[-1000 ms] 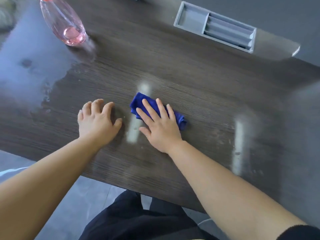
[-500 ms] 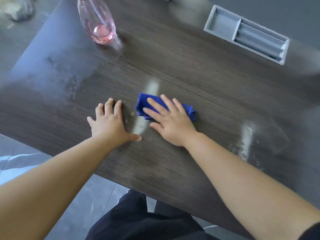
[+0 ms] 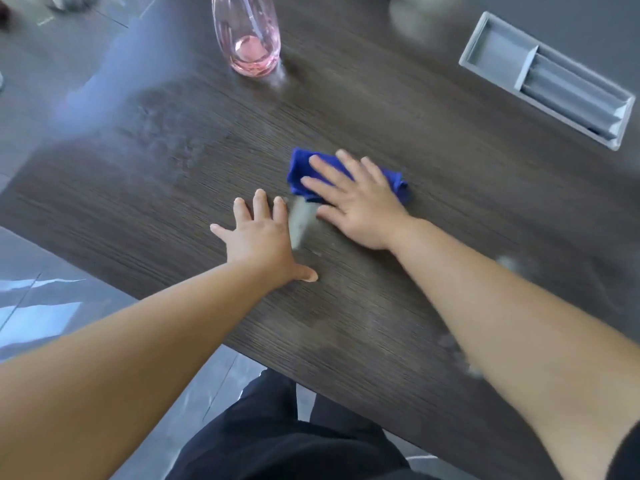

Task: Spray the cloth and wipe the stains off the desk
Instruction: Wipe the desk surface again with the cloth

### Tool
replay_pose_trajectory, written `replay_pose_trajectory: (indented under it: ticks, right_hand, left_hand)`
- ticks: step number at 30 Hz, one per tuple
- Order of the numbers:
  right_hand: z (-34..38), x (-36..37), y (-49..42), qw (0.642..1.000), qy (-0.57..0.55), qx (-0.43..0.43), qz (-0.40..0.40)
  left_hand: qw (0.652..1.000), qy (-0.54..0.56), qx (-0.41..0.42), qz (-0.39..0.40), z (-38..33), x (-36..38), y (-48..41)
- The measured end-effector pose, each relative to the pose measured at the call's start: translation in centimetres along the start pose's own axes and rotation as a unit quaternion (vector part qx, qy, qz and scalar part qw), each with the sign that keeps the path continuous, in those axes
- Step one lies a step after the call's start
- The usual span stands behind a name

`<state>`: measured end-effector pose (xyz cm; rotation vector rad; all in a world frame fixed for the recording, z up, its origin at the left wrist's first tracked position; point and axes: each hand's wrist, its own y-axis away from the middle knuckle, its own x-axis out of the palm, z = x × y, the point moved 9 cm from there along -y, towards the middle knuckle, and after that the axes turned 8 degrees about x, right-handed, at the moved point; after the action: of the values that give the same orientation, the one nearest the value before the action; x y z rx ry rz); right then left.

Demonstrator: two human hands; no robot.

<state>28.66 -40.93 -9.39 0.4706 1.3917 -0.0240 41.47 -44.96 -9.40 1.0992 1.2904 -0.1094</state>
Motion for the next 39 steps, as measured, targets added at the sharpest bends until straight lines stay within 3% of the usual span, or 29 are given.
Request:
replay_pose_trajectory:
  ticks: [3,6,8,10,13,15,17,19,20,22,24,26,28,29,31,33,34,35,37,39]
  right_hand:
    - [-4.8,-1.0,-3.3,0.985,-0.032,0.172,0.002]
    - [-1.7,-1.6,-6.3,0.955,-0.074,0.287,-0.019]
    - [2.8,-1.6,-7.2,0.971,-0.083,0.226,-0.011]
    - [5.8,-1.1,-5.9,0.990,-0.079,0.111,0.021]
    - [3.1,-0.1,-2.0,0.998,-0.041,0.025,0.028]
    - [-2.8,0.3,0.5,0.993,-0.044,0.110,0.022]
    - [-8.0,0.5,2.4,0.961,-0.067,0.268,-0.009]
    - [-8.1,0.8,3.3,0.921,-0.072,0.381,-0.040]
    - [-6.7,1.1,3.7,0.914,-0.079,0.395,-0.049]
    - [-2.5,1.7,4.4,0.946,-0.093,0.304,-0.065]
    - [0.1,2.7,7.2,0.987,-0.069,0.129,-0.064]
    - [-3.0,3.7,11.0,0.995,-0.029,0.062,-0.072]
    - [-9.5,3.9,13.6,0.983,-0.020,0.162,-0.084]
    - [-13.2,3.7,15.1,0.961,-0.031,0.258,-0.092]
    - [-17.8,3.9,17.1,0.881,-0.078,0.457,-0.096]
    - [-16.3,3.9,16.7,0.824,-0.127,0.543,-0.099]
    - [-14.6,4.0,16.4,0.830,-0.134,0.534,-0.091]
    - [-12.9,4.3,16.2,0.861,-0.131,0.481,-0.099]
    - [-9.0,4.9,17.2,0.952,-0.085,0.277,-0.095]
    - [-10.2,5.8,20.7,0.988,-0.036,0.131,-0.073]
  left_hand:
    - [1.000,0.010,0.003,0.003,-0.2,0.0,0.0]
    - [1.000,0.014,0.006,0.001,-0.2,0.0,0.0]
    - [1.000,0.020,0.009,-0.011,0.0,-0.1,0.0]
    - [0.999,0.031,0.012,-0.021,0.1,-0.2,0.2]
    - [0.999,0.036,0.015,-0.036,0.3,0.0,0.5]
    - [0.998,0.046,0.017,-0.039,0.4,0.0,0.7]
    - [0.997,0.058,0.021,-0.050,0.3,-0.1,0.8]
    - [0.995,0.055,0.041,-0.068,-0.6,-0.4,1.1]
    - [0.993,0.054,0.058,-0.085,-1.5,-0.7,1.2]
    - [0.986,0.076,0.088,-0.117,-3.0,-1.2,1.5]
    - [0.980,0.107,0.114,-0.126,-4.6,-1.4,1.9]
    - [0.977,0.109,0.144,-0.115,-6.6,-0.9,2.4]
    - [0.974,0.097,0.178,-0.100,-8.6,-0.3,3.0]
    - [0.971,0.091,0.197,-0.096,-10.1,0.0,3.3]
    - [0.968,0.085,0.220,-0.089,-12.6,0.6,3.8]
    - [0.967,0.091,0.220,-0.088,-13.9,0.9,4.0]
    - [0.967,0.098,0.217,-0.090,-14.7,1.0,4.3]
    - [0.966,0.107,0.214,-0.094,-15.8,1.1,4.5]
    - [0.960,0.133,0.218,-0.113,-17.6,0.9,5.1]
    - [0.952,0.149,0.237,-0.125,-19.9,0.7,5.6]
